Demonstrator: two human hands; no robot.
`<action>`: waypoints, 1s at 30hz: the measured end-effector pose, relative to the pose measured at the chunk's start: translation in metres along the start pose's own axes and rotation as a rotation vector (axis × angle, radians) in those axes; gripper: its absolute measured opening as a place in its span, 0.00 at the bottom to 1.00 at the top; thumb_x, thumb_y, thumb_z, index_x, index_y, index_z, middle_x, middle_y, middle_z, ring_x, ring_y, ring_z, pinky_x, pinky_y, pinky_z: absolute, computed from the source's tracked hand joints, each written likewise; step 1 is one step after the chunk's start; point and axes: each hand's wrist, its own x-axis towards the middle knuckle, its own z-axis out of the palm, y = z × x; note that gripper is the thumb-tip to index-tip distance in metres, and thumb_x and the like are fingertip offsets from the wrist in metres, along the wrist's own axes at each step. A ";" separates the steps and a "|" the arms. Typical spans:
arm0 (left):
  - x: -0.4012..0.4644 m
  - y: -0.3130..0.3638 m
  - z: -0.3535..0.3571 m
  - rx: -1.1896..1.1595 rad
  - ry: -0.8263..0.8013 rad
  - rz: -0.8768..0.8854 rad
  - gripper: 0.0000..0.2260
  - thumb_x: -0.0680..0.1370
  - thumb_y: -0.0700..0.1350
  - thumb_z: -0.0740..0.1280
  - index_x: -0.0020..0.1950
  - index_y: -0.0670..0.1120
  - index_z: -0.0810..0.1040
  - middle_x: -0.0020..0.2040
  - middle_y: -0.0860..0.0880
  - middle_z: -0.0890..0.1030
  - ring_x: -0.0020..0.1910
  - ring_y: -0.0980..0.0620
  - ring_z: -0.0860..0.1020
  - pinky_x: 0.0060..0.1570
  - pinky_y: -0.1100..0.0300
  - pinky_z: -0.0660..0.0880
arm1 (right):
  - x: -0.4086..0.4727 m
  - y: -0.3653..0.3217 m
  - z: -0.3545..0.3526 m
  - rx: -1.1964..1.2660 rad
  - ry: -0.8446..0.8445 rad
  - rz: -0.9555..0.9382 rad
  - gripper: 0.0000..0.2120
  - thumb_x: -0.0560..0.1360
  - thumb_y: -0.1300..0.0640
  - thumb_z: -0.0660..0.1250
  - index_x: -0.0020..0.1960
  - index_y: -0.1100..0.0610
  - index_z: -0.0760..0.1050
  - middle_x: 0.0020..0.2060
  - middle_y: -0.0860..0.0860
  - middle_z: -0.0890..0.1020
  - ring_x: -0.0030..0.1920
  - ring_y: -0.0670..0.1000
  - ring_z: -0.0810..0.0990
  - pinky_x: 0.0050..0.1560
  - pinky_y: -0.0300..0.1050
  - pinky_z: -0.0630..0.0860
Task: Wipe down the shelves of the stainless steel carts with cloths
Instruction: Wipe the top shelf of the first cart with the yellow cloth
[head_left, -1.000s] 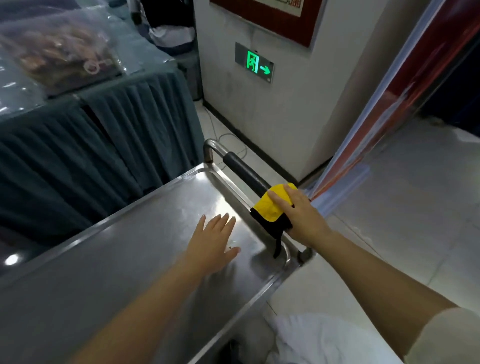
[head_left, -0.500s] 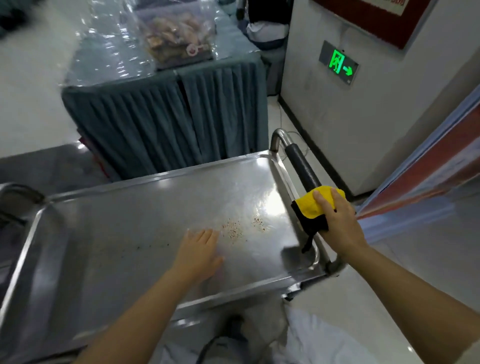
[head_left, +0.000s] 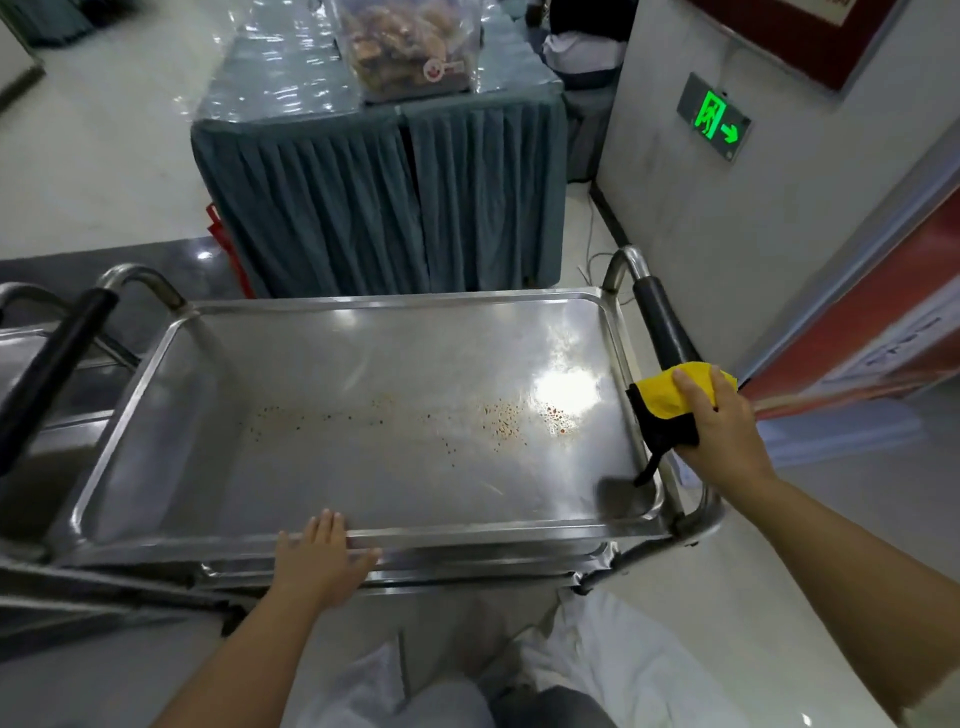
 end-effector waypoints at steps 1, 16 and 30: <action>-0.002 -0.003 0.009 -0.021 -0.001 -0.001 0.40 0.77 0.71 0.44 0.79 0.45 0.39 0.79 0.47 0.39 0.79 0.48 0.43 0.75 0.42 0.45 | -0.002 0.001 -0.001 -0.005 0.001 0.006 0.39 0.68 0.61 0.74 0.75 0.51 0.60 0.74 0.64 0.57 0.68 0.71 0.60 0.62 0.67 0.65; -0.036 0.004 0.060 -0.019 0.106 0.084 0.46 0.74 0.73 0.50 0.77 0.44 0.33 0.78 0.45 0.34 0.77 0.46 0.36 0.76 0.45 0.42 | -0.010 0.005 -0.011 -0.142 -0.052 0.034 0.38 0.74 0.65 0.66 0.77 0.50 0.52 0.76 0.62 0.49 0.73 0.68 0.51 0.69 0.65 0.59; -0.080 0.028 0.072 -0.124 0.063 0.016 0.40 0.77 0.70 0.44 0.78 0.45 0.35 0.79 0.42 0.38 0.78 0.42 0.42 0.74 0.41 0.43 | -0.065 -0.017 -0.011 -0.209 0.014 -0.123 0.29 0.74 0.70 0.61 0.72 0.54 0.66 0.76 0.60 0.56 0.74 0.69 0.47 0.63 0.71 0.61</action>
